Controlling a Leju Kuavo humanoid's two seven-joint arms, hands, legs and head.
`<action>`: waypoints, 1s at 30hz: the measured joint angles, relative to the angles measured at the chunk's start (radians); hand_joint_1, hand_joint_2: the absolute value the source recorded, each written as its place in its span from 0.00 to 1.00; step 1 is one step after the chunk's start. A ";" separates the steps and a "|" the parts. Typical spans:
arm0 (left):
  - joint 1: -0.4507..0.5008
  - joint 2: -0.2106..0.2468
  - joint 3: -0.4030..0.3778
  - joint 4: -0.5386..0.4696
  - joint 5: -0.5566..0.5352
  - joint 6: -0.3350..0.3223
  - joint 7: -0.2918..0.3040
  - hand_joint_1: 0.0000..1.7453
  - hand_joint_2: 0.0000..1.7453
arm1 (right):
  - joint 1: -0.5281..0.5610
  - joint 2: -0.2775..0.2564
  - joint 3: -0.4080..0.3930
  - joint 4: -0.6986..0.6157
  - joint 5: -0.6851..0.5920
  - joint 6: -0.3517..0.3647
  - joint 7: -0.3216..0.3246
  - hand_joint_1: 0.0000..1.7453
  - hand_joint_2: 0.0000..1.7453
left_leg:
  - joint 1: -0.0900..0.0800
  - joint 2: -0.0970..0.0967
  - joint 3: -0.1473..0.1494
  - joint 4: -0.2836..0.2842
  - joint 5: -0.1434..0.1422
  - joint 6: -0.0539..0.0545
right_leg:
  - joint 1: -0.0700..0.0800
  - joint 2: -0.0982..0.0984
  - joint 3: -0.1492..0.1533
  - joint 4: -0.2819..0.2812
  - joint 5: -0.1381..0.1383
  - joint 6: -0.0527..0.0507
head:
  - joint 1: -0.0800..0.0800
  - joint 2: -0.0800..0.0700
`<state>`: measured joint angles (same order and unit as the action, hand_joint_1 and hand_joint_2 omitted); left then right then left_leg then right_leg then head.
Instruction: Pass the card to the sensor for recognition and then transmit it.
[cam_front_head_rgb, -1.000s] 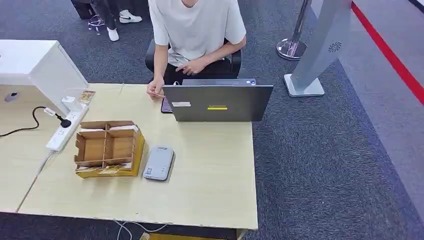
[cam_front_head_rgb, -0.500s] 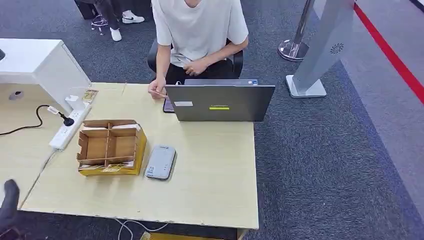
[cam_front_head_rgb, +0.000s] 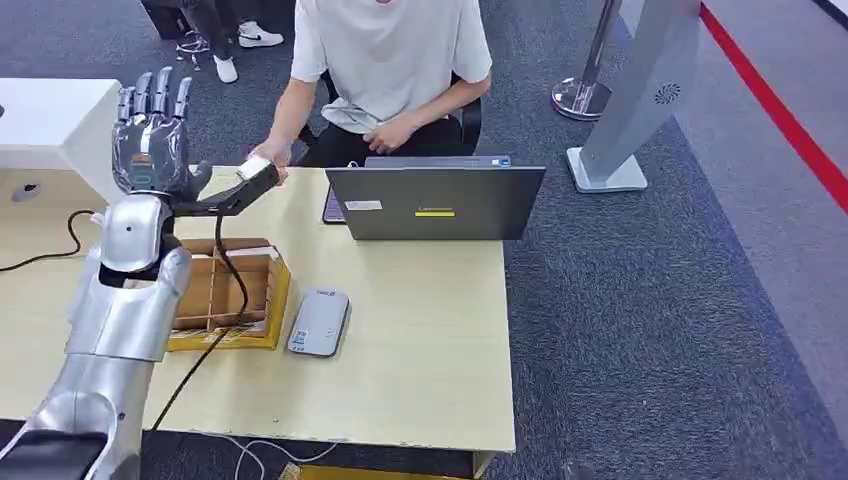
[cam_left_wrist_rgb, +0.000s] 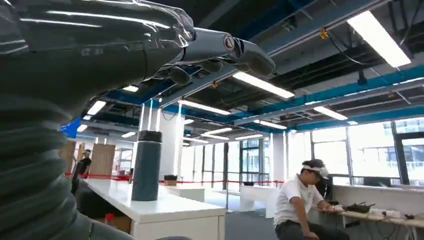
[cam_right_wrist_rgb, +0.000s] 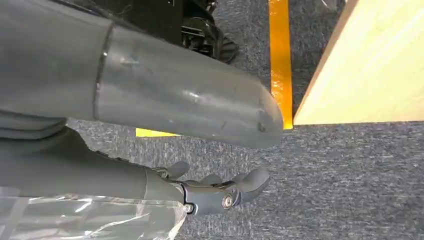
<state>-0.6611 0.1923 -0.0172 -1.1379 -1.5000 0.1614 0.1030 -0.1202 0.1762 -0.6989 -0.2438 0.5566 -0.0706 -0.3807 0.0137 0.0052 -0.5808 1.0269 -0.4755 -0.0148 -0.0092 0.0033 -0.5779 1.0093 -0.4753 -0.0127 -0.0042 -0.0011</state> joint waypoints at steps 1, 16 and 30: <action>-0.010 0.005 -0.012 0.014 0.001 0.001 0.004 0.00 1.00 | 0.000 0.000 0.001 0.000 0.000 -0.002 0.000 0.00 0.00 | 0.000 0.000 -0.001 0.000 0.000 0.000 | 0.000 0.000 -0.001 0.000 0.000 0.000 | 0.000 0.000; -0.028 0.042 -0.046 0.078 0.020 0.016 0.010 0.00 1.00 | 0.009 0.000 0.001 0.002 0.000 -0.011 0.000 0.00 0.00 | 0.000 0.000 -0.003 0.000 0.000 0.000 | 0.000 0.000 -0.003 0.000 0.000 0.000 | 0.000 0.000; -0.016 0.045 -0.048 0.088 0.042 0.001 0.010 1.00 1.00 | 0.009 0.000 0.006 0.002 0.010 -0.012 0.016 0.00 0.00 | 0.000 0.000 -0.004 0.000 0.000 0.000 | 0.000 0.000 -0.003 0.000 0.000 0.000 | 0.000 0.000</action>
<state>-0.6768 0.2373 -0.0648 -1.0498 -1.4576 0.1621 0.1129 -0.1110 0.1759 -0.6924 -0.2422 0.5665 -0.0824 -0.3643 0.0140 0.0050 -0.5844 1.0267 -0.4757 -0.0144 -0.0091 0.0030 -0.5808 1.0093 -0.4755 -0.0126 -0.0046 -0.0011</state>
